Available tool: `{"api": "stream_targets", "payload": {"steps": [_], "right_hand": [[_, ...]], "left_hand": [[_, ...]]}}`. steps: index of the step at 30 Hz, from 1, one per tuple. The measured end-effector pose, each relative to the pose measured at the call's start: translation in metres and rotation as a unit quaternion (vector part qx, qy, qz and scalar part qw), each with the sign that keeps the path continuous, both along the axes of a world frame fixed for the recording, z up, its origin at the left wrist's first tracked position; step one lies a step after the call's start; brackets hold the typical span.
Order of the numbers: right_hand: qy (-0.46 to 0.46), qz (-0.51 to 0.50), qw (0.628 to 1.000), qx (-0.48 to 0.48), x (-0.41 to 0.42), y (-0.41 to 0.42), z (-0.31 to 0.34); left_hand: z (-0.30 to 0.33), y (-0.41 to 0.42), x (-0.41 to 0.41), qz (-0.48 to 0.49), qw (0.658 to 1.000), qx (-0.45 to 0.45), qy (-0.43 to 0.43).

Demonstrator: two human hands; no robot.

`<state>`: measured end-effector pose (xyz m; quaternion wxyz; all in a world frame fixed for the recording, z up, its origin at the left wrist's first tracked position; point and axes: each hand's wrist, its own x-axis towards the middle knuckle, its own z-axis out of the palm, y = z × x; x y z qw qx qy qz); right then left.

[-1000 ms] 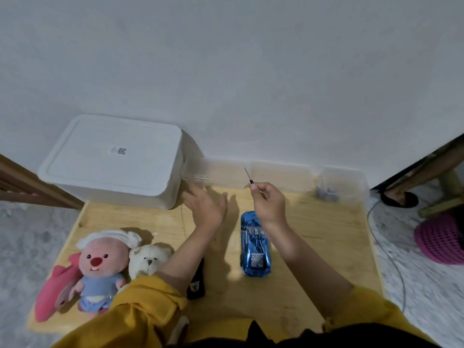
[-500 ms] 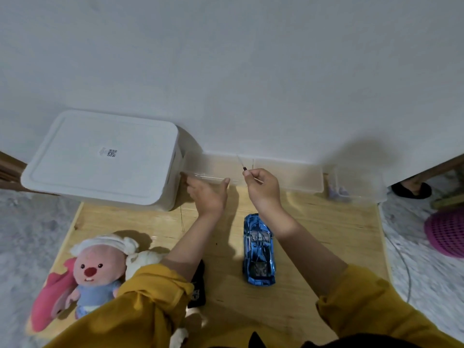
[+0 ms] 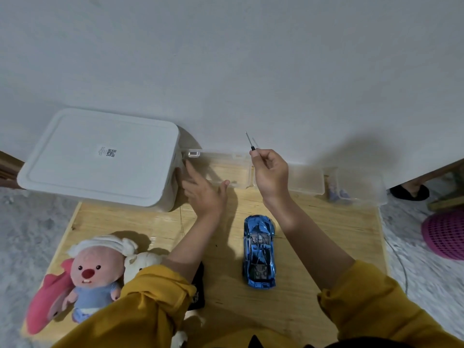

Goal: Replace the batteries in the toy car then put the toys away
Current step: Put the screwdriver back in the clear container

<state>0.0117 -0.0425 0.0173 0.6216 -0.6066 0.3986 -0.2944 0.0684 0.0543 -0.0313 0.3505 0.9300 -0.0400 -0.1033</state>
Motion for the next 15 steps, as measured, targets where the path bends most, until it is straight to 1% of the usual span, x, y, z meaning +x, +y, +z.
{"api": "stream_targets", "payload": {"steps": [4, 7, 10, 15], "right_hand": [[0.008, 0.015, 1.000, -0.026, -0.001, 0.001, -0.006], [0.021, 0.035, 0.998, -0.050, -0.005, 0.004, -0.011], [0.040, 0.047, 0.990, -0.125, -0.014, 0.008, -0.019], [0.106, 0.052, 0.960, -0.254, -0.023, 0.013, -0.037]], "left_hand": [[0.000, 0.001, 0.006, -0.055, 0.996, 0.032, -0.059], [0.000, 0.002, 0.011, -0.082, 0.992, 0.049, -0.077], [-0.001, 0.003, 0.013, -0.092, 0.991, 0.062, -0.080], [-0.001, 0.004, 0.015, -0.104, 0.990, 0.061, -0.077]]}}
